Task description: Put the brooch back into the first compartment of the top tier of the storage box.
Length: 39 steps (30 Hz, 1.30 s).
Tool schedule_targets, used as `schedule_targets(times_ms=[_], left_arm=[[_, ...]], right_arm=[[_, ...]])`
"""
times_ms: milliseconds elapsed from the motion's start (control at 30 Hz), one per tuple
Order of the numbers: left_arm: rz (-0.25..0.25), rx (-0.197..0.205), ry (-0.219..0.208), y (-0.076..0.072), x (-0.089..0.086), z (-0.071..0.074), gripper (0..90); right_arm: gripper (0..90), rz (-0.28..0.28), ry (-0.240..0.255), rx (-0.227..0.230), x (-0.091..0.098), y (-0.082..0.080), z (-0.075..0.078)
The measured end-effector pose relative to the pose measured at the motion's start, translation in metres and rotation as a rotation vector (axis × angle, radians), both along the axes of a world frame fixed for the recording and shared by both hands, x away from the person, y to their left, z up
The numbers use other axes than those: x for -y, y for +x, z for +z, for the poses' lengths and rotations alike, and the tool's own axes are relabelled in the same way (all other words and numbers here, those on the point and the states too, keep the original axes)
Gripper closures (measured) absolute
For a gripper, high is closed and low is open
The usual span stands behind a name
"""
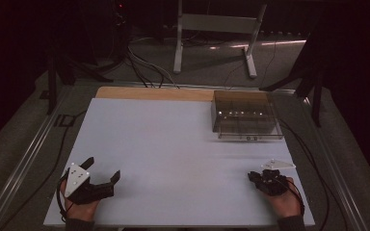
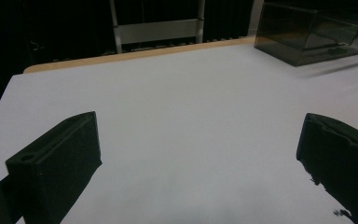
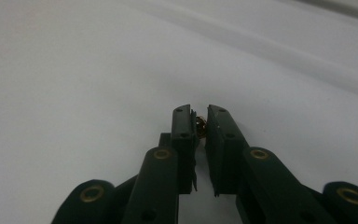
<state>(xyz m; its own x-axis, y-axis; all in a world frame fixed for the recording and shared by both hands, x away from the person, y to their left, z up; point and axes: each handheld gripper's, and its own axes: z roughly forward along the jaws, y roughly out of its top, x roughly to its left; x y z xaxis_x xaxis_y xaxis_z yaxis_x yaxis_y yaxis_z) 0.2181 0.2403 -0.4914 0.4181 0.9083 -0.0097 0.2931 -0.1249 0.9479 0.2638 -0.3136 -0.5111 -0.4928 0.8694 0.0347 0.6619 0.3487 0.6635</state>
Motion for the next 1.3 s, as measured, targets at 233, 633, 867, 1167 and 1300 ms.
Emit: schedule_targets(times_ms=[233, 633, 867, 1167, 1300], left_arm=[[0.0, -0.002, -0.001, 0.0, 0.0, 0.0, 0.4], [0.004, -0.001, -0.001, 0.0, 0.0, -0.001, 0.4], [0.015, -0.008, -0.007, 0.001, -0.001, -0.002, 0.4], [0.026, -0.014, -0.008, 0.001, -0.002, -0.004, 0.4], [0.024, -0.015, -0.008, 0.001, -0.001, -0.004, 0.4]], right_arm=[[82.1, -0.006, 0.011, 0.013, 0.001, -0.001, 0.003], [82.2, -0.014, 0.035, 0.039, 0.002, -0.005, 0.011], [82.2, -0.012, 0.036, 0.056, 0.001, -0.006, 0.017], [82.2, -0.005, 0.04, 0.078, 0.0, -0.007, 0.027], [82.2, -0.002, 0.047, 0.085, 0.0, -0.006, 0.031]])
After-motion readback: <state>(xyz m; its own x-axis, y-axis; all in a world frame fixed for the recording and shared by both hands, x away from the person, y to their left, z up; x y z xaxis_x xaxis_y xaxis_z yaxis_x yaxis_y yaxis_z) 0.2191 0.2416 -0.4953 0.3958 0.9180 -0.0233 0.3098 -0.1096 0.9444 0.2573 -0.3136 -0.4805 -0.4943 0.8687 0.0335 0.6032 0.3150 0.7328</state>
